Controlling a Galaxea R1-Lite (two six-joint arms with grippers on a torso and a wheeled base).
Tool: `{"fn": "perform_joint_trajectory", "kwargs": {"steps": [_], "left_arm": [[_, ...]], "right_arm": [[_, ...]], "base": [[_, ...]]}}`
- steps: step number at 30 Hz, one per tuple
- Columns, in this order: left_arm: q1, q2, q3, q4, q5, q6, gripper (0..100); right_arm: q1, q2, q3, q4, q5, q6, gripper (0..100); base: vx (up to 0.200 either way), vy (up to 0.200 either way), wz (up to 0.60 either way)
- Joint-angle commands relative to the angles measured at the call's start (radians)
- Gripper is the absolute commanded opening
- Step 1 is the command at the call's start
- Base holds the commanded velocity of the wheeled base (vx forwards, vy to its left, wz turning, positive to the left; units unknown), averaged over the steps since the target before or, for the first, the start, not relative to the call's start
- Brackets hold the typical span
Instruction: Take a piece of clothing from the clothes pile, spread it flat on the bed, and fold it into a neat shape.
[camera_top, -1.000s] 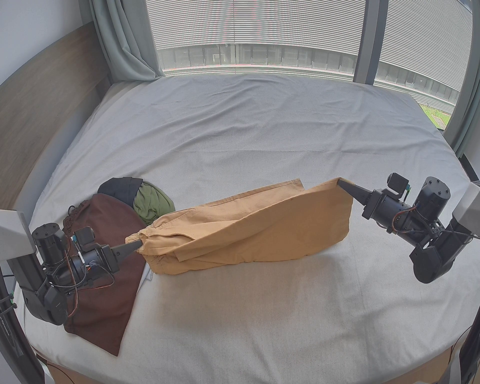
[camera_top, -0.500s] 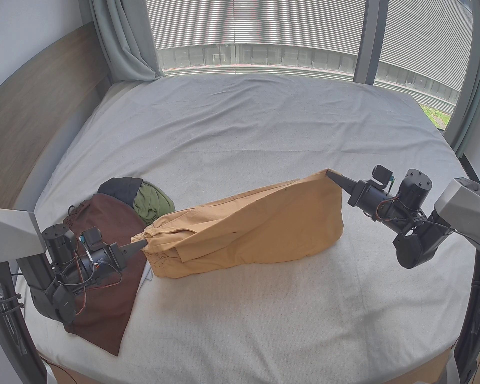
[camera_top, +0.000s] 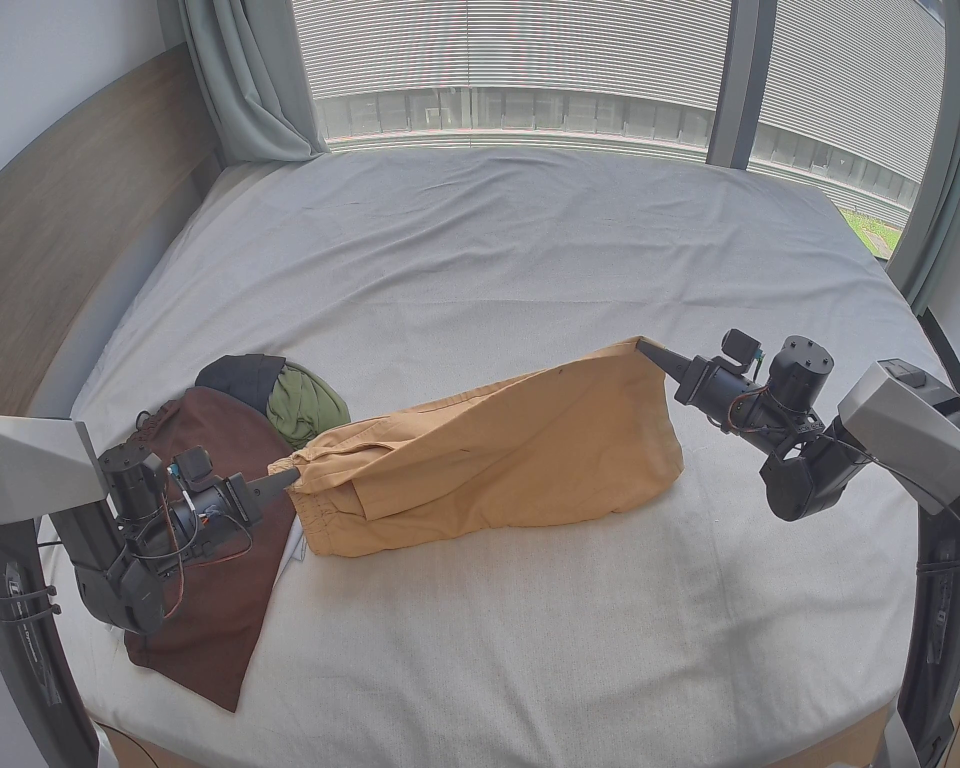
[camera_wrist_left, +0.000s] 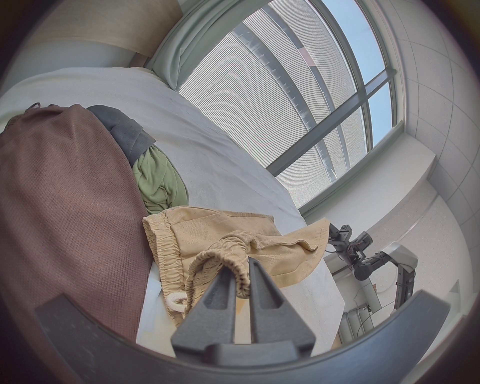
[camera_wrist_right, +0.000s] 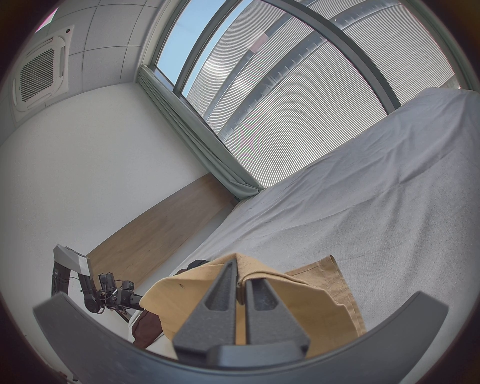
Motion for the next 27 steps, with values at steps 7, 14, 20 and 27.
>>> {"fn": "perform_joint_trajectory", "kwargs": {"steps": [7, 14, 20, 27], "left_arm": [[0.0, 0.028, -0.058, -0.001, 0.024, -0.031, 0], [0.0, 0.057, -0.116, -0.001, 0.047, -0.085, 0], [0.002, 0.082, -0.133, -0.001, 0.049, -0.086, 0], [-0.003, 0.094, -0.133, -0.001, 0.049, -0.086, 0]], "right_arm": [[0.003, 0.082, -0.104, 0.042, 0.0, 0.0, 0], [0.006, 0.122, -0.182, 0.071, 0.0, 0.0, 0], [0.009, 0.129, -0.216, 0.096, -0.001, 0.0, 0], [0.009, 0.151, -0.245, 0.102, -0.001, -0.002, 0]], "base": [[0.0, 0.0, 0.0], [0.0, 0.0, 0.0], [0.0, 0.0, 0.0], [0.0, 0.0, 0.0]]}}
